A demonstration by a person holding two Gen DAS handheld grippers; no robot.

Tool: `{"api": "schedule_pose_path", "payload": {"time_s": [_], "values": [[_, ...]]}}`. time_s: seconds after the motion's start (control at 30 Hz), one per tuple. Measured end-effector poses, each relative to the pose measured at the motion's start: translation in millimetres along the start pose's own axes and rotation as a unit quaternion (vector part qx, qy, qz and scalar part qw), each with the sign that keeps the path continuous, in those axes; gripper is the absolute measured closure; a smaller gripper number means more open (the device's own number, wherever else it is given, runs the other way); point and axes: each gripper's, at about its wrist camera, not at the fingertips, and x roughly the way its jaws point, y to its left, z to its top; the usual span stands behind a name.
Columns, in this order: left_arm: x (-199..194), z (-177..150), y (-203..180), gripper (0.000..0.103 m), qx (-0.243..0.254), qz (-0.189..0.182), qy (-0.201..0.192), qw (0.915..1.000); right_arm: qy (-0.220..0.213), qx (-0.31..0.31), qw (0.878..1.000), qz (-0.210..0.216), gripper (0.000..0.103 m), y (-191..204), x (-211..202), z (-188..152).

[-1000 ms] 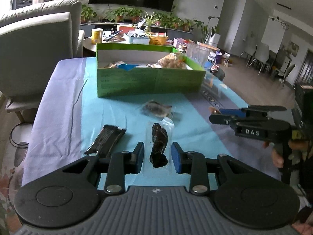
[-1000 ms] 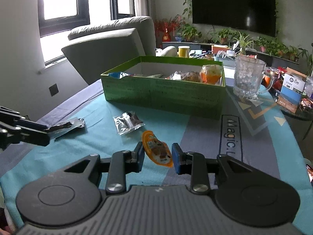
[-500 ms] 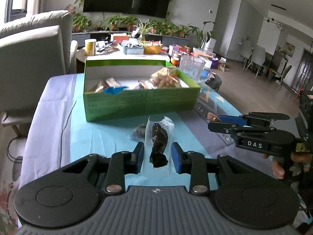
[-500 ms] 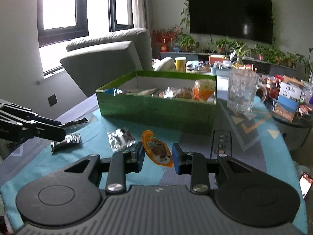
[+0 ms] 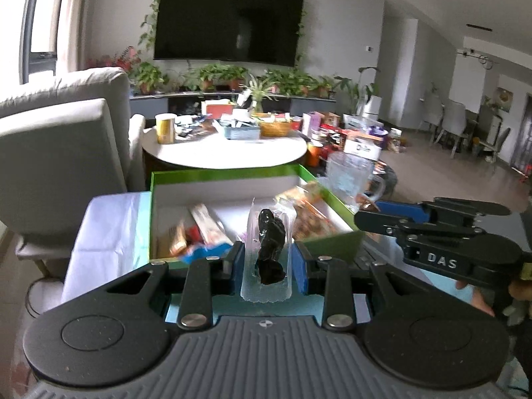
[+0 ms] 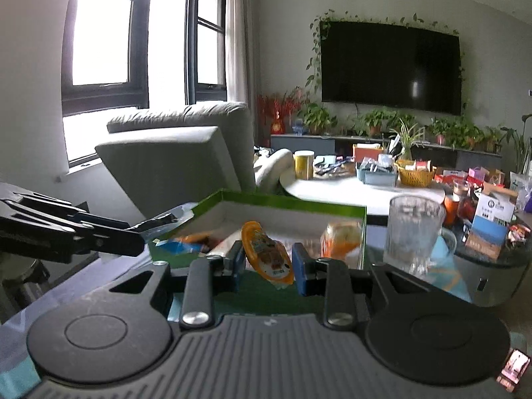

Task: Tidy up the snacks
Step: 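Carry both snacks into the green box and open both tools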

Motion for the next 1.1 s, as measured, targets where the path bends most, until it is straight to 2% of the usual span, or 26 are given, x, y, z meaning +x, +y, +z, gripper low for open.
{"api": "schedule_pose_path", "payload": {"time_s": [0.3,0.63,0.77,0.83,0.87,1.0,1.1], "values": [[45.0,12.0,18.9,0.074,-0.026,0.022,0.006,0.9994,-0.003,0.002,1.000,0.013,0.067,-5.5,35.0,11.4],[98.5,31.0,37.8,0.074,-0.046,0.039,0.017,0.9980,0.016,0.018,1.000,0.001,0.067,-18.4,80.8,15.1],[110.7,32.1,43.4,0.071,-0.053,0.066,0.018,0.9962,0.026,0.044,0.999,-0.005,0.066,-27.7,97.0,16.2],[110.7,28.7,45.4,0.063,-0.050,0.078,0.027,0.9954,0.048,0.049,0.998,-0.010,0.066,-27.6,108.2,13.2],[108.1,26.1,44.7,0.058,-0.046,0.077,0.029,0.9956,0.059,0.044,0.997,-0.015,0.065,-26.4,110.5,9.6],[95.3,14.9,43.6,0.056,-0.025,0.083,0.028,0.9959,0.055,0.039,0.997,-0.024,0.042,-21.7,101.8,-4.0],[81.8,8.7,44.1,0.056,-0.019,0.085,0.031,0.9957,0.053,0.043,0.998,-0.017,0.041,-19.0,92.1,-7.2]]}}
